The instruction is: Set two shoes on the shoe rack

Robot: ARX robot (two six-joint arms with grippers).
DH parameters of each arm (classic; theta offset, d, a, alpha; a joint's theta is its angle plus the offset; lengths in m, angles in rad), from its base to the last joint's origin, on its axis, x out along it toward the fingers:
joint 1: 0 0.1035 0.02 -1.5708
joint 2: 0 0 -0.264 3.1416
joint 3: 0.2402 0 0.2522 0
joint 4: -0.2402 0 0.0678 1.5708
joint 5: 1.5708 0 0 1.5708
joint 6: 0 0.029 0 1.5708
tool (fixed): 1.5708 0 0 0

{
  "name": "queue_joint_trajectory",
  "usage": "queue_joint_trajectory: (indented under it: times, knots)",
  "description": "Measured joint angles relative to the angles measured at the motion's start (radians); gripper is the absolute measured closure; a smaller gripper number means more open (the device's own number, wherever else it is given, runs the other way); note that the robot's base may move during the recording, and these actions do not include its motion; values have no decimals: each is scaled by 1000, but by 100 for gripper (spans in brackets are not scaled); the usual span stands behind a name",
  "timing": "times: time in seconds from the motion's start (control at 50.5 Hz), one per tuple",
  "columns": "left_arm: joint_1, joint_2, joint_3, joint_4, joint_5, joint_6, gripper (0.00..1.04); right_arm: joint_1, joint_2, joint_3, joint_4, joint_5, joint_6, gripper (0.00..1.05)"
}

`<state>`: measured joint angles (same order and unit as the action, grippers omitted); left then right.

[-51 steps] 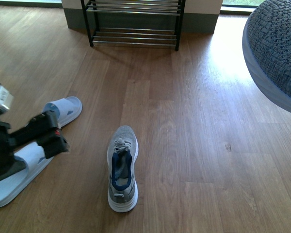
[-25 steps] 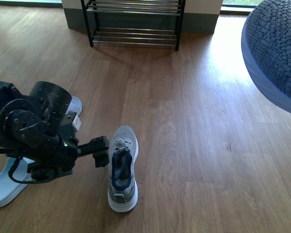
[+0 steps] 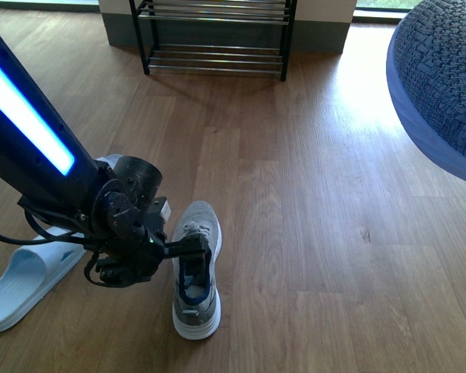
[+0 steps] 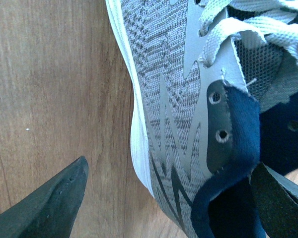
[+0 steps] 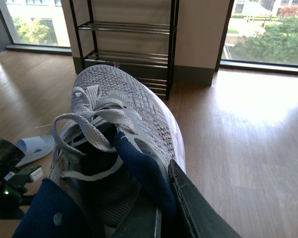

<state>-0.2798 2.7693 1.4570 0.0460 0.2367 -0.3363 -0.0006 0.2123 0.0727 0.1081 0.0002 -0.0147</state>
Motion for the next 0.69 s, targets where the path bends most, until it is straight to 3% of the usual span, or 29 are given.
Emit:
queue_joint_trajectory:
  times: [0.277,0.534,0.693]
  knots:
    - [-8,106,108,12,-81,28,10,0,0,0,0,0,0,103]
    - [-4,109,50,224,-87,20,55,0,0,0,0,0,0,103]
    - [-3,105,31,239,-105,19,76,0,0,0,0,0,0,103]
